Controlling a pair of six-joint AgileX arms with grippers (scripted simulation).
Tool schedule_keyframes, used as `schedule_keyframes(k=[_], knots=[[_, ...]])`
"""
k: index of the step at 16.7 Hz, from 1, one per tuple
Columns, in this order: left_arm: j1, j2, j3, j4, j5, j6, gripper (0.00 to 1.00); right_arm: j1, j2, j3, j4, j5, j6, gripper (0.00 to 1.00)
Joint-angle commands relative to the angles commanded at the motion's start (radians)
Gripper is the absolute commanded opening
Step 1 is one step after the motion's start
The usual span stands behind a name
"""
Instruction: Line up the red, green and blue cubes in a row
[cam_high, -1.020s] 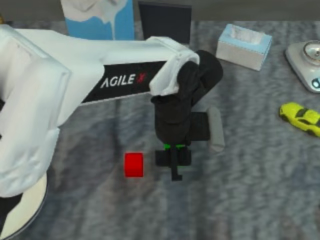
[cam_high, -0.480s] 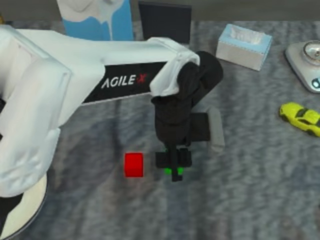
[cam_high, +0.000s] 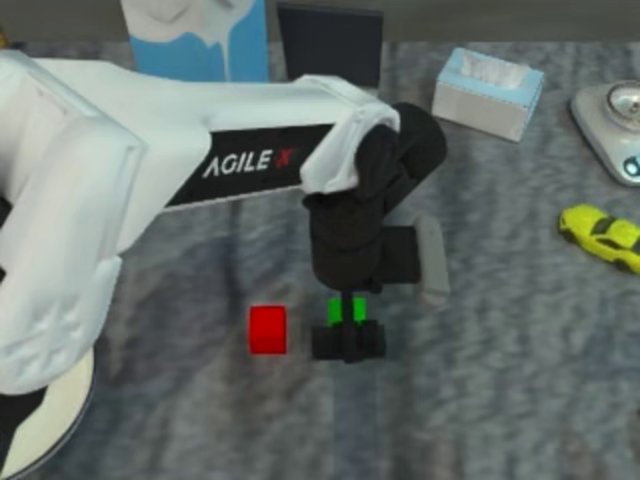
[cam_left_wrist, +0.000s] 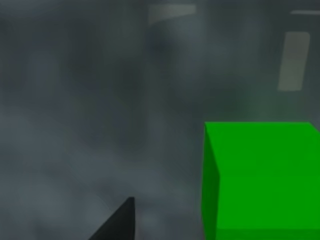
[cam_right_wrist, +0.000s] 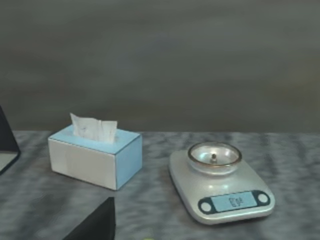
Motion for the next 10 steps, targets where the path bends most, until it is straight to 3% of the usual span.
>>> schedule_keyframes(k=[10], knots=[[0.008, -0.017, 0.055, -0.073, 0.000, -0.001, 1.00, 0.000, 0.000, 0.000, 0.000, 0.000, 0.000, 1.00]])
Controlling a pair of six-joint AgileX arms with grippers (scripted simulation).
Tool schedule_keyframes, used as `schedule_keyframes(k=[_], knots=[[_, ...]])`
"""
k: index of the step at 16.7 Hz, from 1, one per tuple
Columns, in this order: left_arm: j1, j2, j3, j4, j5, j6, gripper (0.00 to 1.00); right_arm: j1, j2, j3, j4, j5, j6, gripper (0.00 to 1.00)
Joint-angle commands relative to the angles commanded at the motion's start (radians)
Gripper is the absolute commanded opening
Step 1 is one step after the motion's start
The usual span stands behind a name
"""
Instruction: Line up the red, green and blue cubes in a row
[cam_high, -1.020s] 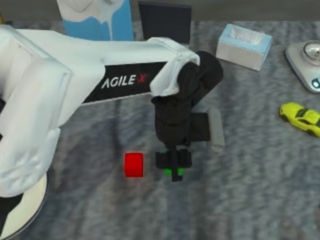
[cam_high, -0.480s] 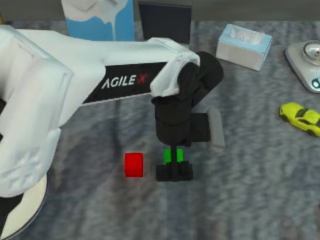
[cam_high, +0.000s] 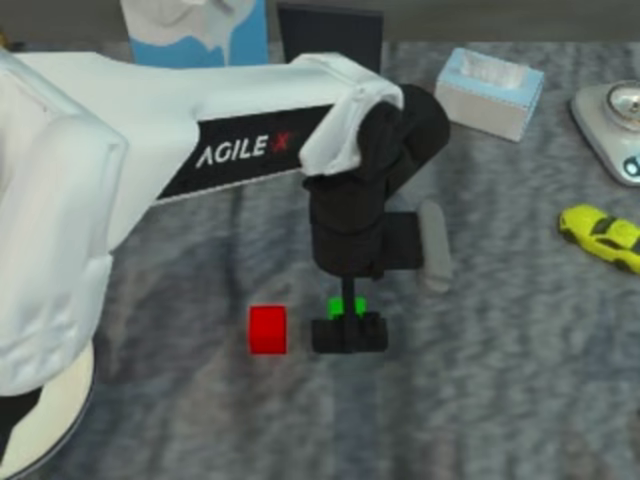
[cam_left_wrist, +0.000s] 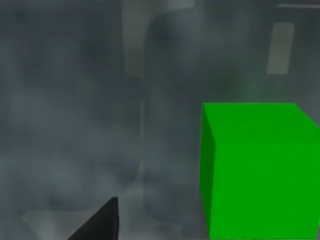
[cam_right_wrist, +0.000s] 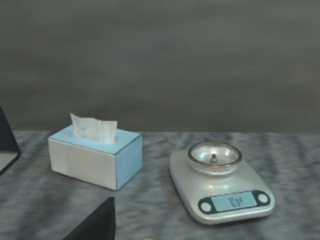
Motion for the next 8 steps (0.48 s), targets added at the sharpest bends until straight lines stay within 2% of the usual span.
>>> schedule_keyframes(k=[4, 8], knots=[[0.011, -0.039, 0.096, -0.140, -0.001, 0.000, 1.00, 0.000, 0.000, 0.000, 0.000, 0.000, 0.000, 1.00], [0.013, -0.051, 0.119, -0.169, -0.001, -0.001, 1.00, 0.000, 0.000, 0.000, 0.000, 0.000, 0.000, 1.00]])
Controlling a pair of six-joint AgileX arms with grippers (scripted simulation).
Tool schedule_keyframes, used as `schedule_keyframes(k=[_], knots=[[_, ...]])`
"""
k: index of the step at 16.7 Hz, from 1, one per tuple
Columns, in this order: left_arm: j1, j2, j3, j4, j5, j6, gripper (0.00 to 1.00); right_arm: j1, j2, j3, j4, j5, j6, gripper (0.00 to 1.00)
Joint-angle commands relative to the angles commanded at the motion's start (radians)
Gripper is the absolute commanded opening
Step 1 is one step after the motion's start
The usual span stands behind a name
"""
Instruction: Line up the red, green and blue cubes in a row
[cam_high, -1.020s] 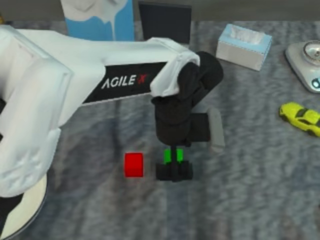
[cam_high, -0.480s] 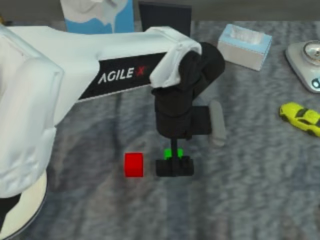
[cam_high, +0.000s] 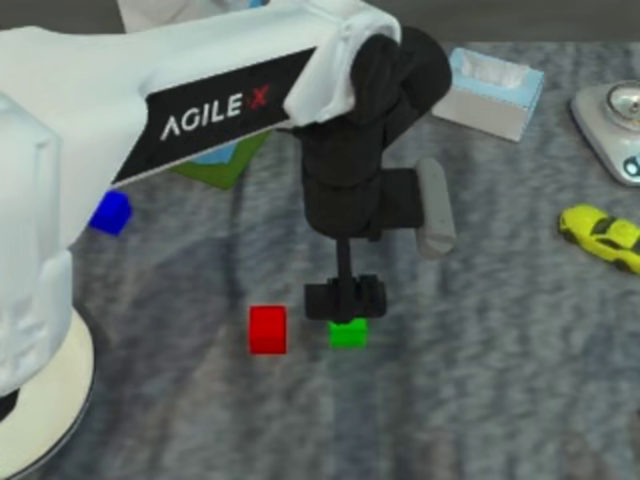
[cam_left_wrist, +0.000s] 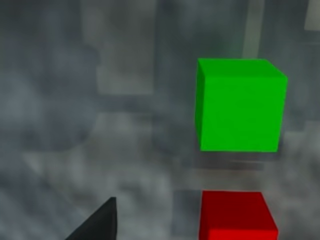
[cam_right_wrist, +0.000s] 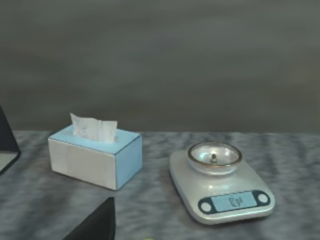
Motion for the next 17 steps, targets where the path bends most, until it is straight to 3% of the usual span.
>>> schedule_keyframes(k=[3, 5, 13, 17], knots=[[0.009, 0.009, 0.005, 0.001, 0.000, -0.013, 1.00, 0.000, 0.000, 0.000, 0.000, 0.000, 0.000, 1.00], [0.063, 0.028, 0.028, -0.006, 0.000, -0.060, 1.00, 0.000, 0.000, 0.000, 0.000, 0.000, 0.000, 1.00], [0.522, 0.143, 0.169, -0.048, -0.004, -0.412, 1.00, 0.000, 0.000, 0.000, 0.000, 0.000, 0.000, 1.00], [0.646, 0.171, 0.209, -0.056, -0.005, -0.525, 1.00, 0.000, 0.000, 0.000, 0.000, 0.000, 0.000, 1.00]])
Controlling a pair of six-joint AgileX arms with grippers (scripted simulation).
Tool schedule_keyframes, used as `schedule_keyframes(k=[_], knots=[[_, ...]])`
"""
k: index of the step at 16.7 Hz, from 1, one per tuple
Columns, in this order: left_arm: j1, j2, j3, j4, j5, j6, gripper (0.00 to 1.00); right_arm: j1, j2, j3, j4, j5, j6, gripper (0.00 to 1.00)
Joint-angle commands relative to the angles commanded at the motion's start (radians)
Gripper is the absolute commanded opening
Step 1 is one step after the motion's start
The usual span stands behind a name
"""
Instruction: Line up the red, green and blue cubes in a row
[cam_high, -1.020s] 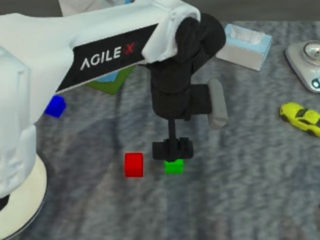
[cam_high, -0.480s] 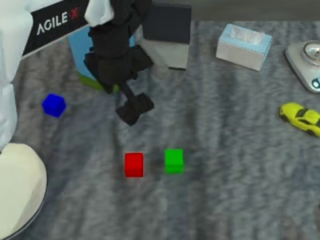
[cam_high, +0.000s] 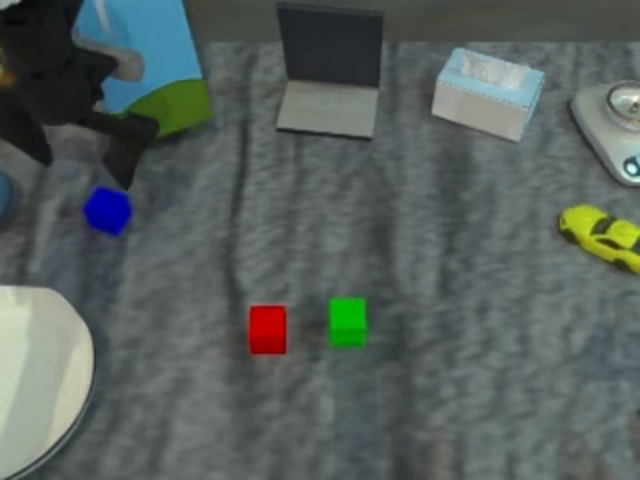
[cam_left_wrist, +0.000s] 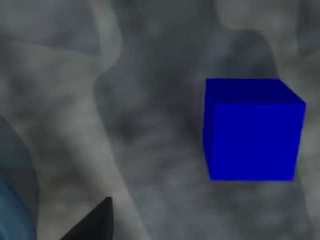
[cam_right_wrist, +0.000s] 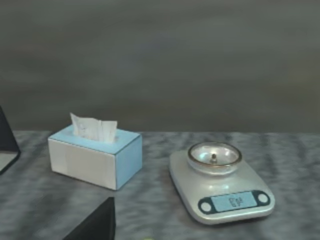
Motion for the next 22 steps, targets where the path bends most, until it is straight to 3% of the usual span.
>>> schedule_keyframes(k=[6, 13, 18, 22], knots=[[0.003, 0.001, -0.017, 0.018, 0.000, -0.004, 1.00, 0.000, 0.000, 0.000, 0.000, 0.000, 0.000, 1.00], [0.005, 0.077, -0.193, 0.275, 0.001, -0.002, 1.00, 0.000, 0.000, 0.000, 0.000, 0.000, 0.000, 1.00], [0.006, 0.086, -0.211, 0.298, 0.001, -0.002, 1.00, 0.000, 0.000, 0.000, 0.000, 0.000, 0.000, 1.00], [0.006, 0.086, -0.211, 0.298, 0.001, -0.002, 0.70, 0.000, 0.000, 0.000, 0.000, 0.000, 0.000, 1.00]])
